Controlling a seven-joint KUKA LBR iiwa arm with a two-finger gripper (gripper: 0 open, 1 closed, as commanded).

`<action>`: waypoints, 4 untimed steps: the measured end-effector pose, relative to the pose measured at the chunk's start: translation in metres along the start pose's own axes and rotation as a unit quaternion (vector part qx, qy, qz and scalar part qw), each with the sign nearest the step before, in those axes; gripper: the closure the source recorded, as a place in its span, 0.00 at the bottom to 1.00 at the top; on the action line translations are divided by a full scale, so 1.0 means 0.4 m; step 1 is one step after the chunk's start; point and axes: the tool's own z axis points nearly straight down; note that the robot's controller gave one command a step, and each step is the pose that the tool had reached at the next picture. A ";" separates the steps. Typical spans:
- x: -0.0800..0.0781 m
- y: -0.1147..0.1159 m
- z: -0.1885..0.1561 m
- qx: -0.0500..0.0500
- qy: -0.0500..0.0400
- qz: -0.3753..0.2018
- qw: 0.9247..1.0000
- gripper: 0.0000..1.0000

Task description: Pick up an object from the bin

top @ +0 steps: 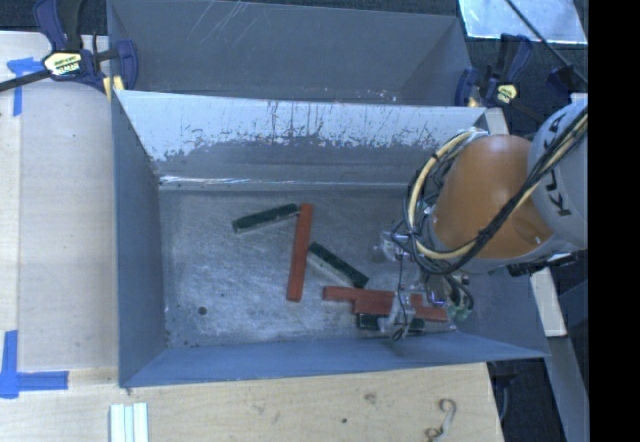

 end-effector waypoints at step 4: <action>-0.025 0.010 -0.036 0.000 -0.001 0.120 0.993 1.00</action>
Offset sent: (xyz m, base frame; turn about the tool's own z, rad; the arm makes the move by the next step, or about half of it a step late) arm 0.0087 0.0041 -0.0299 0.2477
